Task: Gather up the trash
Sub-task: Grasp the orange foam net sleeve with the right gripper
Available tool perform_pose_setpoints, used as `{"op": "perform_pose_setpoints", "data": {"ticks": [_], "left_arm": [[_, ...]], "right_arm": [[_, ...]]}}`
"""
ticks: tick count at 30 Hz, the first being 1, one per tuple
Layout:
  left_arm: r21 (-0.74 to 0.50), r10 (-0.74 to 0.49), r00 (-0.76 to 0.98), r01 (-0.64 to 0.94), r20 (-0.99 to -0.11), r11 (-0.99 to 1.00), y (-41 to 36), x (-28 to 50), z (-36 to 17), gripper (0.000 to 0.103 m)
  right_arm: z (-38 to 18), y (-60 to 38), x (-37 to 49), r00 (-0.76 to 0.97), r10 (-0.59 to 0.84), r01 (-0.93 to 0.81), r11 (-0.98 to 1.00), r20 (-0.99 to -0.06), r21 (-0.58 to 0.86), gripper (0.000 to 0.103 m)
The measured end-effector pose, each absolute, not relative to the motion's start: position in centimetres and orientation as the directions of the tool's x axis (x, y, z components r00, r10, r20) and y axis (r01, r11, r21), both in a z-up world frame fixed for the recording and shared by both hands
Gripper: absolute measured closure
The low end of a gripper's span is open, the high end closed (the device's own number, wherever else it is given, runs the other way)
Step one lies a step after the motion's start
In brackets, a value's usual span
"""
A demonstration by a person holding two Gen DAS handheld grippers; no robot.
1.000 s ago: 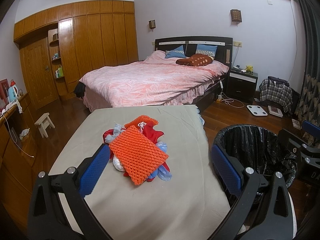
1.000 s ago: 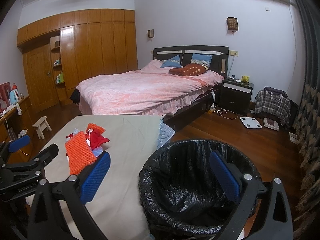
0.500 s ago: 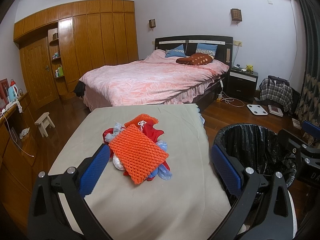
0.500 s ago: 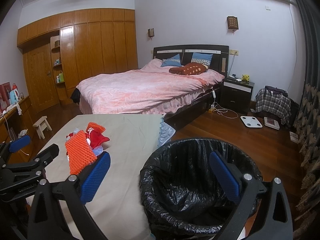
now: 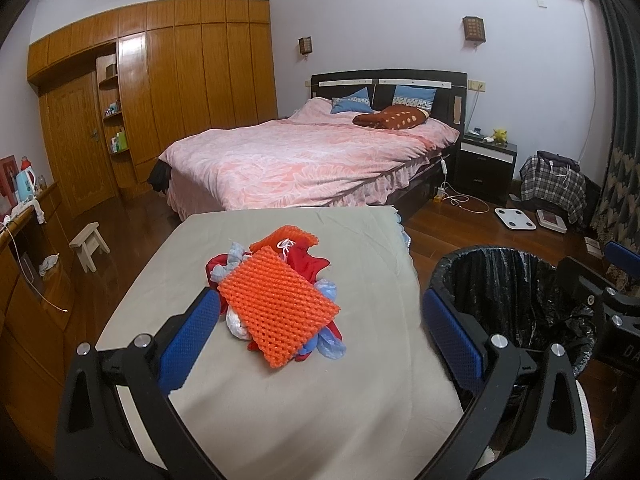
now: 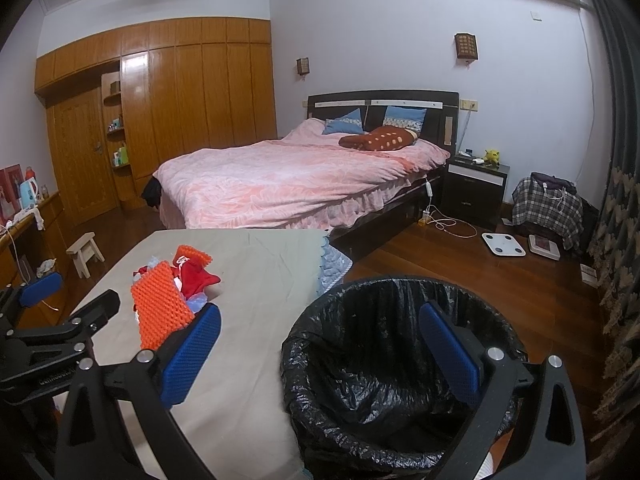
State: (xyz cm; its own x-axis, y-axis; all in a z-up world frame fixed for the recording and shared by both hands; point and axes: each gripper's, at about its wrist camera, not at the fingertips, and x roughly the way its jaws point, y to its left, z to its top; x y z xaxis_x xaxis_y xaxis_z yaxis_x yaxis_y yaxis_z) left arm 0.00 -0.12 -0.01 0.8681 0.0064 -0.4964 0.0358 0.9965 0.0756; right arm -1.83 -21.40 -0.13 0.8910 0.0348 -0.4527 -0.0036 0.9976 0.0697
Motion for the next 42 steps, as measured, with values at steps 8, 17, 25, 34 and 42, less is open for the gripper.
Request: {"op": "perform_pose_setpoints", "data": {"ticks": [8,17,25,34,42], "left_arm": [[0.069,0.015,0.864,0.023,-0.503,0.997,1.2,0.1,-0.4,0.005],[0.096,0.073,0.862,-0.028,-0.502,0.995,4.1,1.5,-2.1,0.005],[0.103,0.154,0.847,-0.118,-0.509,0.988,9.8,4.0,-3.6,0.005],[0.112,0.229,0.816,-0.201,-0.531,0.973,14.5,6.3,-5.8,0.005],[0.088,0.258,0.811,-0.25,-0.525,0.964,17.4,7.6,-6.7,0.005]], "right_arm": [[-1.0,-20.3,-0.9,0.887,0.06,-0.03,0.997,-0.458,0.073,0.006],[-1.9,-18.0,1.7,0.88,0.12,-0.094,0.992,-0.459,0.079,0.006],[-4.4,-13.3,7.0,0.847,0.226,-0.204,0.974,-0.481,0.1,0.006],[-8.2,-7.1,11.7,0.768,0.335,-0.34,0.935,-0.546,0.096,0.02],[-9.3,-3.1,13.5,0.708,0.413,-0.441,0.892,-0.573,0.098,0.032]]}}
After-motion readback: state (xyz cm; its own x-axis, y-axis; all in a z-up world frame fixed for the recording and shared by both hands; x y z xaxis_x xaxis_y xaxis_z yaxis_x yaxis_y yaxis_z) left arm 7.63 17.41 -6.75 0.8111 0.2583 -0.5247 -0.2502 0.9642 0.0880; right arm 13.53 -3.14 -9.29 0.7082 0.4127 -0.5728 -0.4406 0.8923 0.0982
